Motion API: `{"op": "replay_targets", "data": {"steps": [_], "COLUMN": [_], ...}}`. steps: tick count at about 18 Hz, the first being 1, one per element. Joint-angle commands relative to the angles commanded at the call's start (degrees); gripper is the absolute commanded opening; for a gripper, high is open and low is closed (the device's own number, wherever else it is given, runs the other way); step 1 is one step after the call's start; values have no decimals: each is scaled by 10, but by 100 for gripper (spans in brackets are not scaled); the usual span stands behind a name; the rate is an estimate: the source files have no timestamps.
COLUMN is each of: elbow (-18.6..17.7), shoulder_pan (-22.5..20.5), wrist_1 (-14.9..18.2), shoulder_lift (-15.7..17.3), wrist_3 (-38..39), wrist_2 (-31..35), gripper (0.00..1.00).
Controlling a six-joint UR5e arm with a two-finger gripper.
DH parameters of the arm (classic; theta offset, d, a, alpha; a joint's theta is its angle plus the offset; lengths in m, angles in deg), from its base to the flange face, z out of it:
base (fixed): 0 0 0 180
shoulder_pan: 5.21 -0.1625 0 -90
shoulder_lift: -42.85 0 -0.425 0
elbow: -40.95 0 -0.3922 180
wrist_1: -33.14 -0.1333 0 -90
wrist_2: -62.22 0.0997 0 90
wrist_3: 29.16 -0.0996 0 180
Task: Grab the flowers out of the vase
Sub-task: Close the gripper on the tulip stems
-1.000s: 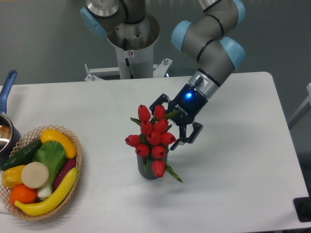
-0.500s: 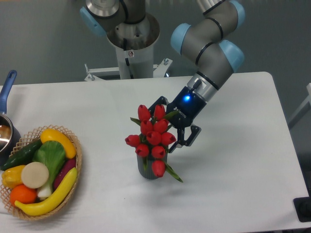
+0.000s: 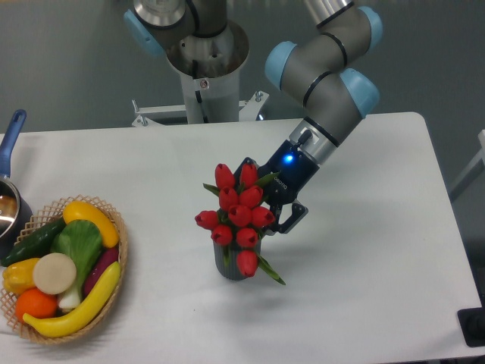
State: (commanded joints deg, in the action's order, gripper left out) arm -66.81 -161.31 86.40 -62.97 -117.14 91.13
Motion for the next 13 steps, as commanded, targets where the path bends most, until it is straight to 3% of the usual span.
{"op": "replay_targets", "data": {"steps": [6,13], "elbow": [1,5], "shoulder_pan": [-1,-5], "wrist_1": [0,0], "shoulder_lift": [0,9], "wrist_3": [7,42], "wrist_2": [0,-1], "gripper": [51,49]}}
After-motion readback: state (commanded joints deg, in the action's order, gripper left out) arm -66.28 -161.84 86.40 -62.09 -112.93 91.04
